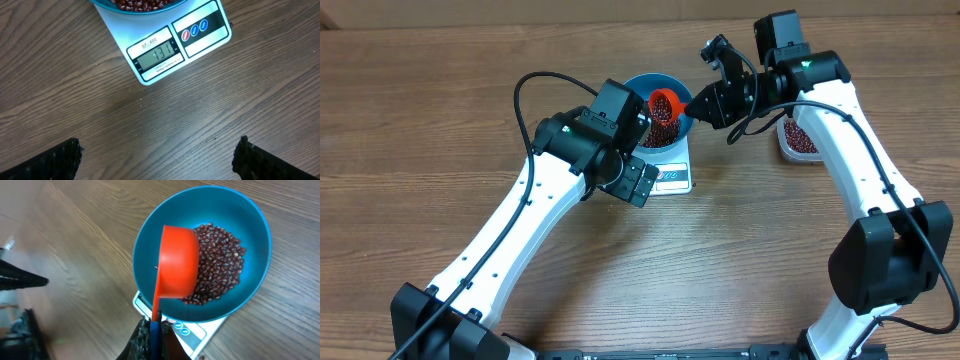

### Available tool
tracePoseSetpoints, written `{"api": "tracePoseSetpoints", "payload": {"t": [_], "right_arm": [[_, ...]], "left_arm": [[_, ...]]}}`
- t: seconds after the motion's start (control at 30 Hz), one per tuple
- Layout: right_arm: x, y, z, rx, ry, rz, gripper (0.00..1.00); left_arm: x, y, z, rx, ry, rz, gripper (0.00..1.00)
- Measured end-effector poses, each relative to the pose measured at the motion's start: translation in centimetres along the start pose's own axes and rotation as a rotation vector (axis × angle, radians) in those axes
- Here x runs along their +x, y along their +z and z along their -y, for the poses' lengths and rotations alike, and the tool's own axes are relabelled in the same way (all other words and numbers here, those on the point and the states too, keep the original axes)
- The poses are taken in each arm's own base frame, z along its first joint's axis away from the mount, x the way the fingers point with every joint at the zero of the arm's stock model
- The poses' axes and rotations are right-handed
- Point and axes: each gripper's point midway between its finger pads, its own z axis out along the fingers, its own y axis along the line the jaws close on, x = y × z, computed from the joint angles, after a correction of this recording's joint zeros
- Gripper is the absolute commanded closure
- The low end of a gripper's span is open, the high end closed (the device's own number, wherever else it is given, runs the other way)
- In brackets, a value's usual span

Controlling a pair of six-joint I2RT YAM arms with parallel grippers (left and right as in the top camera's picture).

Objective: Scoop item into bowl and weigh 150g on scale
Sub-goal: 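Tilt the red cup with the right gripper to pour beans into bowl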

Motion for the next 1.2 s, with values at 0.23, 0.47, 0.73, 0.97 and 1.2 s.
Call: {"api": "tracePoseSetpoints", "payload": {"t": [0.23,0.47,0.73,0.97,1.2], "right_arm": [[-0.1,0.2,0.3,0.027,-0.032,-0.001,0.96],[-0.1,0.3,0.5,0.056,-0.041,-0.008,0.96],[0.3,0.6,0.3,0.068,-0.064,-0.031,0.96],[-0.3,1.0,0.4,0.101,-0.092,-0.02,0.96],[-0.9,1.1,0.2,0.107,-0.132,0.001,0.96]], "left_arm": [[0.0,0.0,0.0,0.0,0.0,0.0,0.01],[0.0,0.0,0.0,0.0,0.0,0.0,0.0],[0.0,0.0,0.0,0.0,0.0,0.0,0.0],[0.0,0.0,0.0,0.0,0.0,0.0,0.0],[0.0,0.0,0.0,0.0,0.0,0.0,0.0]]}}
